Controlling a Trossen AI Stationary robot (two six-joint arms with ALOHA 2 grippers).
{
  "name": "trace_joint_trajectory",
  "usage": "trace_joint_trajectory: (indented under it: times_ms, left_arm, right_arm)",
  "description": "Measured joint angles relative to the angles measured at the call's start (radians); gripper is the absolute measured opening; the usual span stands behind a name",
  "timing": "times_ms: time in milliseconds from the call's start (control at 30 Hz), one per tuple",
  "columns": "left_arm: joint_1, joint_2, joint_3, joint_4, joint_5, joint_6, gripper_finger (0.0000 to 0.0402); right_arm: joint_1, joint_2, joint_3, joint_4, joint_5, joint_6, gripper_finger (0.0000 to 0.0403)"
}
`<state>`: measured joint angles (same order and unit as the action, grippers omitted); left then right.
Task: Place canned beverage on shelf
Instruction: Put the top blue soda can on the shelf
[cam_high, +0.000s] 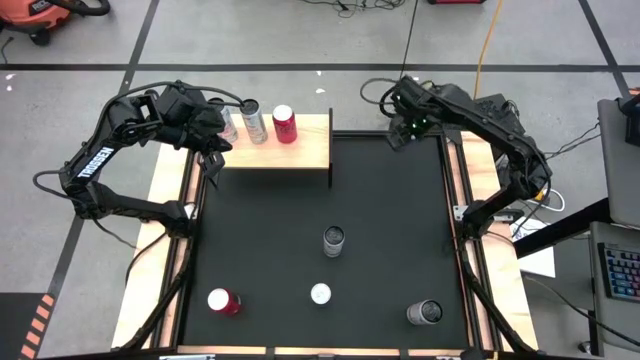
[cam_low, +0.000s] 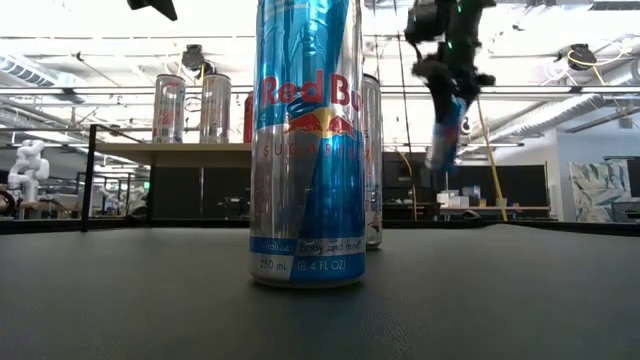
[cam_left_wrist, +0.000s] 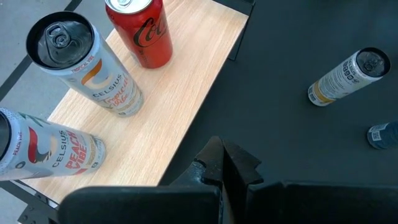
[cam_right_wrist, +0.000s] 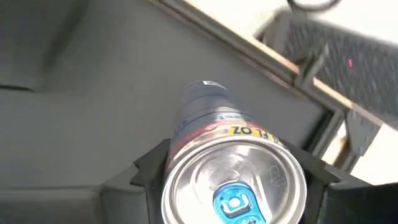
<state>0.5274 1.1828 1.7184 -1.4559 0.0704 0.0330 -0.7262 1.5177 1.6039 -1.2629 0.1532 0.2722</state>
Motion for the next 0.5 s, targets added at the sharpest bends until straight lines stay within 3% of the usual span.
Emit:
trace_joint_trajectory:
  times_ms: [333, 500]
  left_arm:
    - [0.0, 0.009, 0.0, 0.003, 0.0, 0.0, 0.0001]
    - [0.0, 0.017, 0.0, 0.004, 0.0, 0.0, 0.0001]
  right_arm:
    - [0.036, 0.0, 0.267, 0.032, -0.002, -0.003, 0.0203]
    - [0.04, 0.003, 0.324, 0.062, -0.073, 0.004, 0.0203]
